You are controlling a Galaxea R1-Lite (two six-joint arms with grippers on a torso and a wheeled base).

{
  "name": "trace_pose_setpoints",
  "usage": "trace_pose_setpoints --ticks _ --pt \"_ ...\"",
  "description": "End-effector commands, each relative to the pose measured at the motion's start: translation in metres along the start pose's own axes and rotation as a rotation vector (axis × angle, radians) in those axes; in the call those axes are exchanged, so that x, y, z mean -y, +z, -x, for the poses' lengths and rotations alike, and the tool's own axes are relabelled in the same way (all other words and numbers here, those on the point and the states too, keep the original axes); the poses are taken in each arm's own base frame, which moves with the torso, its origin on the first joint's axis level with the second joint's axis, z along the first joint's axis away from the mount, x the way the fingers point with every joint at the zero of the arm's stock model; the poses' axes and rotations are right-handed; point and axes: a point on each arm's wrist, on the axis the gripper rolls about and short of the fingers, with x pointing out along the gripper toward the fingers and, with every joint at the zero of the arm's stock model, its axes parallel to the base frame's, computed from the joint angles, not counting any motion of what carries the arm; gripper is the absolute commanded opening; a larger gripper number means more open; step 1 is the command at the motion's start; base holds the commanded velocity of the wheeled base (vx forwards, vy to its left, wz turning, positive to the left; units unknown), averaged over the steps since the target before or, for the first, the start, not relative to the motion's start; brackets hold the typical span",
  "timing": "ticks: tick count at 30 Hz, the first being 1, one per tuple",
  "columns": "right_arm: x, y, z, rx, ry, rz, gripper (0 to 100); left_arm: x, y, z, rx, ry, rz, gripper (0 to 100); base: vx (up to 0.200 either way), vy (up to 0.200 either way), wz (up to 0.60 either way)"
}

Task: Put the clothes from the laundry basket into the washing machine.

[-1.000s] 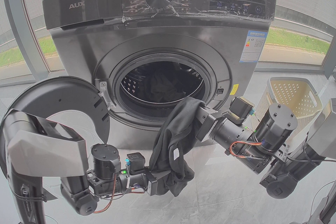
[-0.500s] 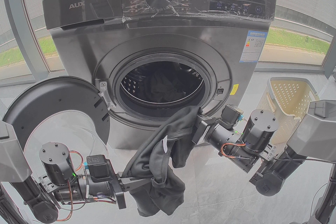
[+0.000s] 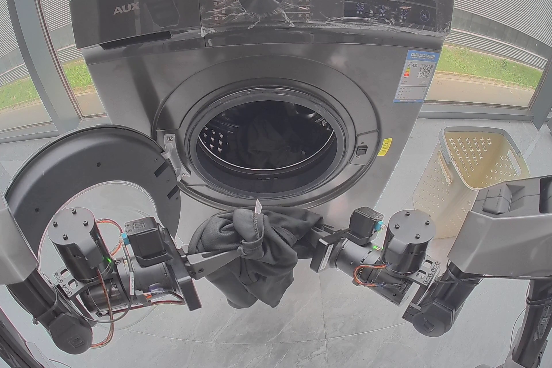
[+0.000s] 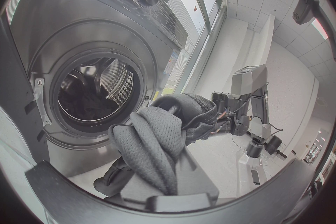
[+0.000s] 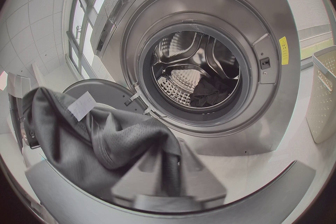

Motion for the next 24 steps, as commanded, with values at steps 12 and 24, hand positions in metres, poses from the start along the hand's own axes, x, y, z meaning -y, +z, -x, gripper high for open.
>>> trace_pose_setpoints --ticks 12,24 --pt "0.026 0.015 0.088 -0.108 -0.123 0.068 100 -0.006 0.006 -0.009 0.054 0.163 0.006 0 0.0 0.0 0.0" --pt "0.055 0.033 0.093 -0.043 -0.246 0.109 100 -0.021 0.004 -0.022 0.086 0.366 0.01 0 0.0 0.0 0.0"
